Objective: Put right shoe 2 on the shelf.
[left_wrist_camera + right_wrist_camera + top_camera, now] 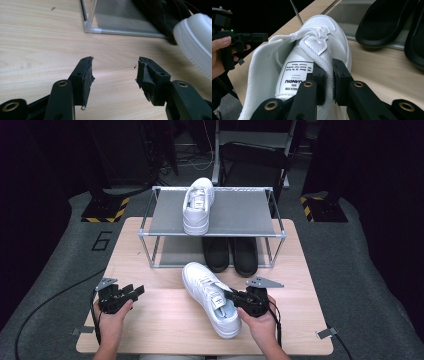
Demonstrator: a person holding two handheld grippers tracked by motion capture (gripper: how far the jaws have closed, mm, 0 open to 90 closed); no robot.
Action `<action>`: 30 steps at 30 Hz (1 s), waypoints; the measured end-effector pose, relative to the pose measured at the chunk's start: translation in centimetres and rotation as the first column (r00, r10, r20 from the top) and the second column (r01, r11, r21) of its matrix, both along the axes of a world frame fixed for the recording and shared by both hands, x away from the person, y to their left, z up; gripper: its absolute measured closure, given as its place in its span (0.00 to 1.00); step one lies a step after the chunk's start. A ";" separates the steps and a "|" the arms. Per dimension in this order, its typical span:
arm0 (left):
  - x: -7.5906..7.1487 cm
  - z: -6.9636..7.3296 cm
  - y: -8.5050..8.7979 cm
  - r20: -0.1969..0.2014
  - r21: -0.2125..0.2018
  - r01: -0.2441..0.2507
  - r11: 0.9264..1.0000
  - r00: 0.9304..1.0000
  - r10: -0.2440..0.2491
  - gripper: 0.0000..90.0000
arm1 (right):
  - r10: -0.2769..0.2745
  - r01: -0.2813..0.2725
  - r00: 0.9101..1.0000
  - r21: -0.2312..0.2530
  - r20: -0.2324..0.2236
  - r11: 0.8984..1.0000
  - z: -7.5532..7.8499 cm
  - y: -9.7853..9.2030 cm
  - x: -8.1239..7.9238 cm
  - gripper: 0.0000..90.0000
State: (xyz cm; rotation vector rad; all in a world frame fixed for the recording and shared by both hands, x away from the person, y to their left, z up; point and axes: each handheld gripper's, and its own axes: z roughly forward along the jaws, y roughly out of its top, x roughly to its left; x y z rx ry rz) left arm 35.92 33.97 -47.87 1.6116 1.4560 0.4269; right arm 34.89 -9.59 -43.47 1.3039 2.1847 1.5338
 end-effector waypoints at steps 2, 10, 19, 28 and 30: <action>-0.1 -0.2 0.0 -0.004 0.009 -0.001 1.000 1.000 0.001 0.50 | -0.003 0.003 1.000 -0.005 0.009 1.000 0.7 -0.5 -0.1 0.91; -0.4 -1.1 0.4 -0.023 0.012 -0.009 1.000 1.000 0.010 0.50 | -0.015 0.015 1.000 0.008 0.014 1.000 2.4 -1.8 -0.2 0.91; -0.9 -2.5 0.6 -0.047 0.023 -0.024 0.999 0.999 0.025 0.49 | -0.029 0.029 0.999 0.009 0.025 1.000 4.9 -3.6 0.1 0.91; -1.1 -3.0 0.5 -0.050 0.025 -0.033 0.999 0.998 0.034 0.49 | -0.038 0.038 0.999 0.013 0.038 0.999 6.6 -4.6 0.4 0.91; -1.1 -3.1 0.6 -0.057 0.029 -0.025 0.999 0.998 0.027 0.49 | -0.036 0.036 0.998 0.015 0.041 0.999 6.7 -4.7 0.4 0.91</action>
